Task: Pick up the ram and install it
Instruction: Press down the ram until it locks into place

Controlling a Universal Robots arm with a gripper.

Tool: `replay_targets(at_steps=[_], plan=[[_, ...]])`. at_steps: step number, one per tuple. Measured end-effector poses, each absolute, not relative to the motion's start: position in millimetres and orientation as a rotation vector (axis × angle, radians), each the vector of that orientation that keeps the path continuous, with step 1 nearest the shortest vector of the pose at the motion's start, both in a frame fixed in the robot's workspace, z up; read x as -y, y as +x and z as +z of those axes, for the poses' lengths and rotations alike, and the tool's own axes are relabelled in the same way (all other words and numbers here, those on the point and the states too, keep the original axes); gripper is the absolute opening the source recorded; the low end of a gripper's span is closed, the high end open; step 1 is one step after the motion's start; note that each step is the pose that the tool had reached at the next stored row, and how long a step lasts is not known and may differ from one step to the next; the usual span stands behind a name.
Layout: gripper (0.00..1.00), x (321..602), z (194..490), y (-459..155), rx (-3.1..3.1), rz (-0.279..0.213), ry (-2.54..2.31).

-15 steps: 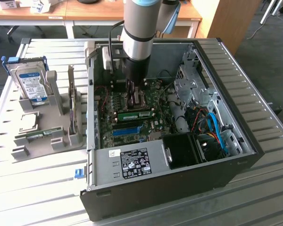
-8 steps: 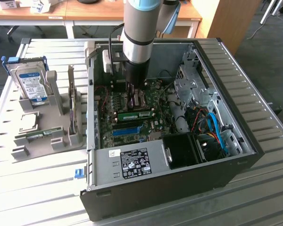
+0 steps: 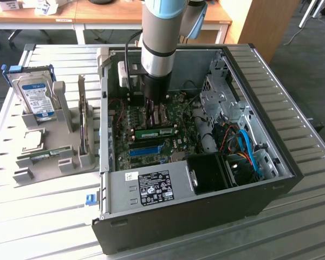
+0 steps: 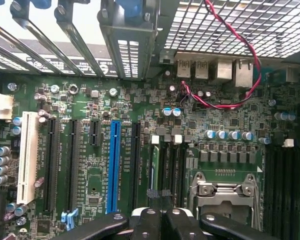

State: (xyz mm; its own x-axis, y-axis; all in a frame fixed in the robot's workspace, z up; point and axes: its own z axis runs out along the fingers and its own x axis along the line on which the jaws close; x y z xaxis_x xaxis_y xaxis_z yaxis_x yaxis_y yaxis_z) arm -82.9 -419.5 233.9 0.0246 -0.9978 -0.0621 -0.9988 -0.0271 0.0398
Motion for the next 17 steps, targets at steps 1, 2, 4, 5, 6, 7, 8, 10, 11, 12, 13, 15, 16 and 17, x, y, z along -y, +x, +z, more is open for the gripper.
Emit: replay_targets(at_steps=[1,2,4,5,6,7,8,10,11,12,13,15,16,17], plan=[[0.11,419.6,233.8,-82.9,-2.181,0.113,-2.238],[0.11,419.6,233.8,-82.9,-2.181,0.113,-2.238],[0.11,419.6,233.8,-82.9,-2.181,0.113,-2.238],[0.11,419.5,233.4,-82.9,-2.181,0.113,-2.238],[0.11,419.5,232.8,-82.8,-2.181,0.113,-2.238],[0.11,419.5,232.3,-82.9,-2.181,0.113,-2.238],[0.11,419.5,231.8,-82.9,-2.181,0.113,-2.238],[0.11,419.5,230.7,-82.9,-2.181,0.113,-2.238],[0.11,419.5,230.3,-82.9,-2.181,0.113,-2.238],[0.11,419.5,230.1,-82.9,-2.181,0.113,-2.238],[0.11,419.5,230.1,-82.9,-2.181,0.113,-2.238],[0.11,419.5,230.1,-82.9,-2.181,0.113,-2.238],[0.11,419.5,229.9,-82.9,-2.181,0.113,-2.238],[0.11,419.5,229.3,-82.8,-2.181,0.113,-2.238]])
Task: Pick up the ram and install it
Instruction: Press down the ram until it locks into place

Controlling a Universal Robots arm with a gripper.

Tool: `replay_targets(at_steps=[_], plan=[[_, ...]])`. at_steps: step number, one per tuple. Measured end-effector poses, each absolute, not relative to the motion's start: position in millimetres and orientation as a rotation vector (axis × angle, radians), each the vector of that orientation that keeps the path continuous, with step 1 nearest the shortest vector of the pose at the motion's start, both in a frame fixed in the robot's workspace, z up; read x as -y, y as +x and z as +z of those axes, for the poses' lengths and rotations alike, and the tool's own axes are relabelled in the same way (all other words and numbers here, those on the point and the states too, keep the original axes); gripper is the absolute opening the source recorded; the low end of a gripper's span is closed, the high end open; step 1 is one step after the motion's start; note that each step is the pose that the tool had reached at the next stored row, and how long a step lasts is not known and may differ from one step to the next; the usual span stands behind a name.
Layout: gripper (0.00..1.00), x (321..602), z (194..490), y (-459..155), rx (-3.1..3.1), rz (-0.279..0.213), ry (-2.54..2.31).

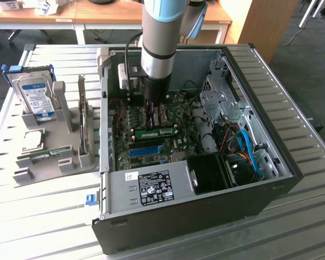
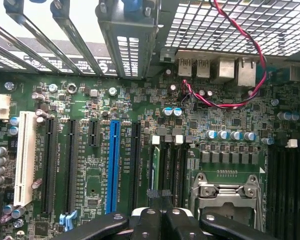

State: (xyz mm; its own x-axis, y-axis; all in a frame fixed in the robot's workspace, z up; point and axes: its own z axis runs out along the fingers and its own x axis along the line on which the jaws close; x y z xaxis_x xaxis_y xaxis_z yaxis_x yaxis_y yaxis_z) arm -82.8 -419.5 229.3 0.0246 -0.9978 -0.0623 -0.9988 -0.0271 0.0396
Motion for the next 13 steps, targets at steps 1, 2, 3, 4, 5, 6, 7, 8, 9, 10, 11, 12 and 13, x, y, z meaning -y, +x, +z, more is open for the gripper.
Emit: replay_targets(at_steps=[1,2,3,4,5,6,7,8,9,10,11,12,13], plan=[[0.11,419.5,228.6,-82.8,-2.181,0.113,-2.238],[0.11,419.5,228.1,-82.9,-2.181,0.113,-2.238],[0.11,419.5,227.5,-82.9,-2.181,0.113,-2.238],[0.11,419.5,226.9,-82.9,-2.181,0.113,-2.238],[0.11,419.6,226.9,-82.9,-2.181,0.113,-2.238],[0.11,419.6,226.9,-82.9,-2.181,0.113,-2.238],[0.11,419.6,226.9,-82.9,-2.181,0.113,-2.238],[0.11,419.6,226.9,-82.9,-2.181,0.113,-2.238],[0.11,419.5,226.6,-82.9,-2.181,0.113,-2.238],[0.11,419.5,226.2,-82.9,-2.181,0.113,-2.238],[0.11,419.5,225.8,-82.9,-2.181,0.113,-2.238],[0.11,419.6,225.7,-82.9,-2.181,0.113,-2.238],[0.11,419.6,225.7,-82.9,-2.181,0.113,-2.238]])
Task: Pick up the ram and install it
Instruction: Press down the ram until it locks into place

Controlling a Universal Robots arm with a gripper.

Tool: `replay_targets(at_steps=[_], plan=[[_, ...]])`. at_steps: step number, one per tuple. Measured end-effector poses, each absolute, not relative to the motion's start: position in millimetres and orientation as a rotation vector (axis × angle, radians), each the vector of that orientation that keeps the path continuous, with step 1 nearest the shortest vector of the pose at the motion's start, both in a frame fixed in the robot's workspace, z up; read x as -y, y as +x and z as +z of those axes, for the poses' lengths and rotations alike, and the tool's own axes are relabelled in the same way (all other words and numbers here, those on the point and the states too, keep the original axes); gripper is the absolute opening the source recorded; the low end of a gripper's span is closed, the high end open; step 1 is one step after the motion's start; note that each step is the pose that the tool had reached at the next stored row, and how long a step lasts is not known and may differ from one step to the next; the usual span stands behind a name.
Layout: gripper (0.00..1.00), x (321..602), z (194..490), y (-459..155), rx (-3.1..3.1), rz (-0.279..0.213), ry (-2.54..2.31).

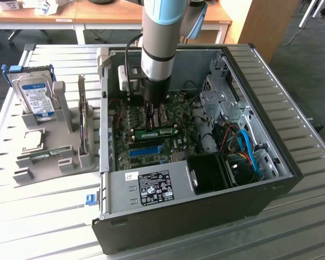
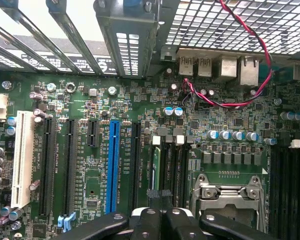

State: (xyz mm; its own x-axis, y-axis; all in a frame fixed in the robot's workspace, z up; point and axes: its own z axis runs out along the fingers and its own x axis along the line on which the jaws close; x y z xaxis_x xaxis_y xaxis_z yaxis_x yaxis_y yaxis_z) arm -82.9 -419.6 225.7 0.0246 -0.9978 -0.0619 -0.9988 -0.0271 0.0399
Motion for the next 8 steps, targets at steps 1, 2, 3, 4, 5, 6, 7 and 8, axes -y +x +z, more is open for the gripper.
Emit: replay_targets(at_steps=[1,2,3,4,5,6,7,8], plan=[[0.11,419.6,225.7,-82.9,-2.181,0.113,-2.238],[0.11,419.5,225.7,-82.9,-2.181,0.113,-2.238],[0.11,419.5,225.6,-82.9,-2.181,0.113,-2.238],[0.11,419.5,225.5,-82.9,-2.181,0.113,-2.238],[0.11,419.6,225.2,-82.9,-2.181,0.113,-2.238],[0.11,419.6,225.1,-82.9,-2.181,0.113,-2.238],[0.11,419.6,225.1,-82.9,-2.181,0.113,-2.238],[0.11,419.6,225.1,-82.9,-2.181,0.113,-2.238]])
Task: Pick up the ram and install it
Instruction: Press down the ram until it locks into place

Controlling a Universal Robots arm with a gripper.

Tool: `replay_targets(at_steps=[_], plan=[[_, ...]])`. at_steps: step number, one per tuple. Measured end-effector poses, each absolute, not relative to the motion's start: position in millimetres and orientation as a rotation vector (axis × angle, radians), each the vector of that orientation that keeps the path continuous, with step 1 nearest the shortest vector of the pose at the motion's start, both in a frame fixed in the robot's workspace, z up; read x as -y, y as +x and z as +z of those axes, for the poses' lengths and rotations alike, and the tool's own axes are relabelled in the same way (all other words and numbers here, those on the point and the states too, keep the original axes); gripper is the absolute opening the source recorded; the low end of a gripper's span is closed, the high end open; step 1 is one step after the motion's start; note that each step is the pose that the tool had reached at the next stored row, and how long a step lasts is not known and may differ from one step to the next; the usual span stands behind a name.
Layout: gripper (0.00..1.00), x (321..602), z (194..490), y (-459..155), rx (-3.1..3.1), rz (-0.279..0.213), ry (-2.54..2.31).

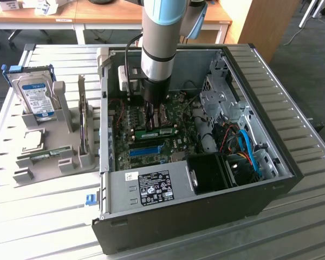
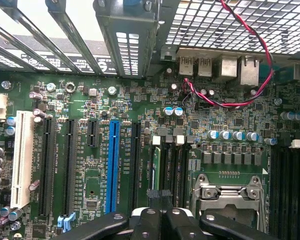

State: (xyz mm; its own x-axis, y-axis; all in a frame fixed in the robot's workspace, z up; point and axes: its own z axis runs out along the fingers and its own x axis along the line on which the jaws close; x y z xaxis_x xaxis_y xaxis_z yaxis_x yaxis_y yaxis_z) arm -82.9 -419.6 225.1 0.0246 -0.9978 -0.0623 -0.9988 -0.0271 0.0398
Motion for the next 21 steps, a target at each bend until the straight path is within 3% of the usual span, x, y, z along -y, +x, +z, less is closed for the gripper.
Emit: replay_targets(at_steps=[21], plan=[[0.11,419.6,223.5,-82.9,-2.181,0.113,-2.238]])
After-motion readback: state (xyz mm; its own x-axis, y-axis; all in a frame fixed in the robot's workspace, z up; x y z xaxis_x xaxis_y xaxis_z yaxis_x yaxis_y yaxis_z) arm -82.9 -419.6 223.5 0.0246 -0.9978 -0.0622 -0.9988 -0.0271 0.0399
